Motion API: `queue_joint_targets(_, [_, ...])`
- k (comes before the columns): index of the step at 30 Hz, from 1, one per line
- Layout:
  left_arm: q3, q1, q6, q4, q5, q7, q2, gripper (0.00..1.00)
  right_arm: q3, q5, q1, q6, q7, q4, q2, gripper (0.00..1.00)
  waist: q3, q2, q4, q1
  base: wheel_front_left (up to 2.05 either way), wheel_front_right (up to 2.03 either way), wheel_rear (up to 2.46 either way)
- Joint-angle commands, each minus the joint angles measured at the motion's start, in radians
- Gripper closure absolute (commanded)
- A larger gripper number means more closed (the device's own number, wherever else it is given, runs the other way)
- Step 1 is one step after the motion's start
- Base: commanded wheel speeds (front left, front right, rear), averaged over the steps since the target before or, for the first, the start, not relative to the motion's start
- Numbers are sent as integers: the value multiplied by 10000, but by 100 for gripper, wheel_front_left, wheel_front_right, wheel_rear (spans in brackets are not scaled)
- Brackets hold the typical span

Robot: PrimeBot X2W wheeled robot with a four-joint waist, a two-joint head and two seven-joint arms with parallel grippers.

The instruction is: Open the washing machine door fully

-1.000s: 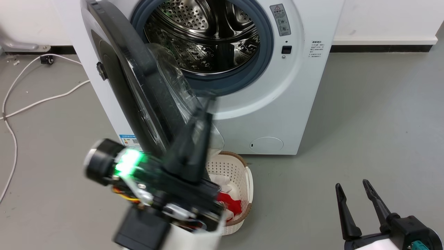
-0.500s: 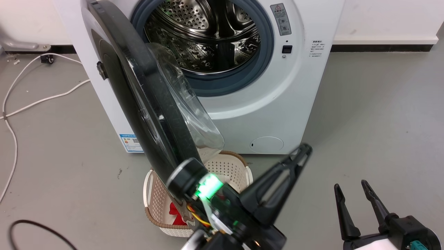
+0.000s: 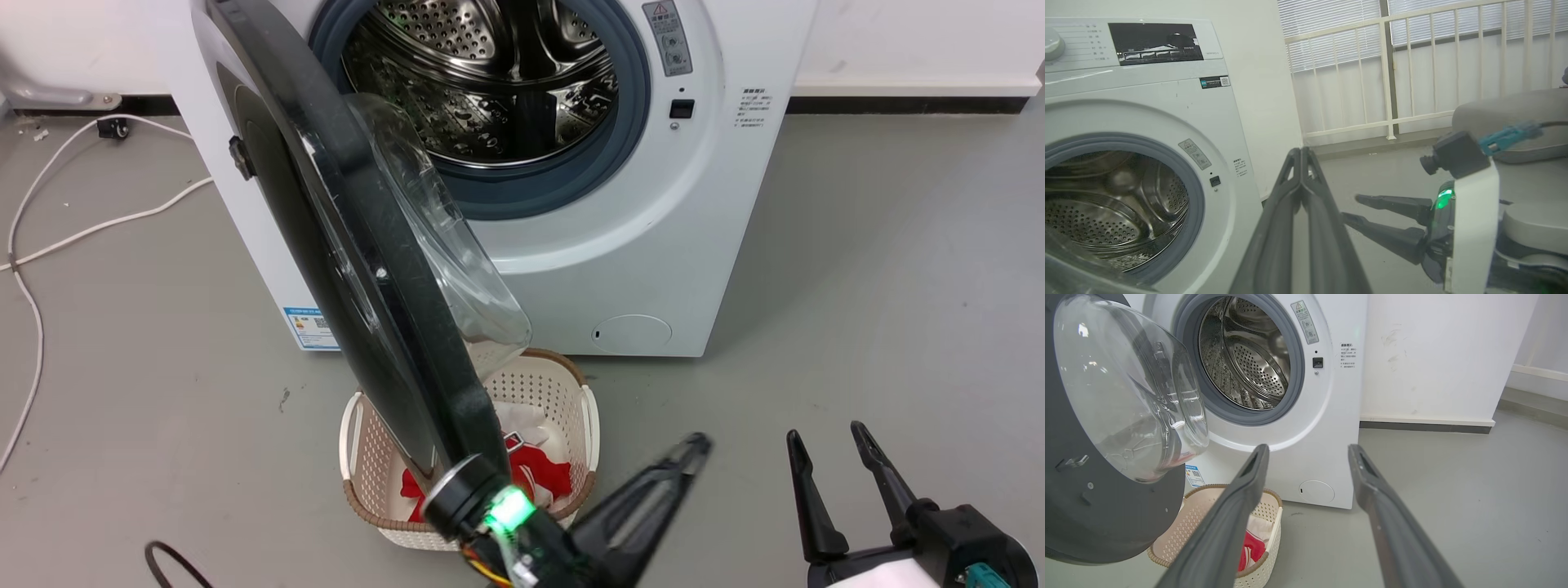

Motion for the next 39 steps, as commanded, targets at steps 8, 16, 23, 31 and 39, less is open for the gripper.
queue_joint_targets(8, [872, 179, 601, 1303, -414, -14, 92, 100, 22, 7, -292, -10, -18, 102, 26, 0, 181, 0, -56, 0, 0, 0, 0])
queue_joint_targets(16, [1922, 174, 928, 2013, -644, -16, 211, 100, -25, 14, -324, -8, -18, 179, 26, 0, 225, 0, -96, 0, 0, 0, 0])
queue_joint_targets(23, [2543, 400, 1068, 2140, -675, 10, 327, 100, -60, 91, -215, -10, -18, 229, 26, 0, 191, 0, 122, 0, 0, 0, 0])
queue_joint_targets(31, [3018, 841, 1193, 2058, -639, 14, 439, 100, 25, 231, -96, -10, -18, 296, 27, 0, 124, 0, 557, 0, 0, 0, 0])
queue_joint_targets(39, [3485, 1267, 1352, 1873, -684, 20, 499, 100, 0, 308, 6, -10, -18, 327, 25, 0, 139, 0, 1127, 0, 0, 0, 0])
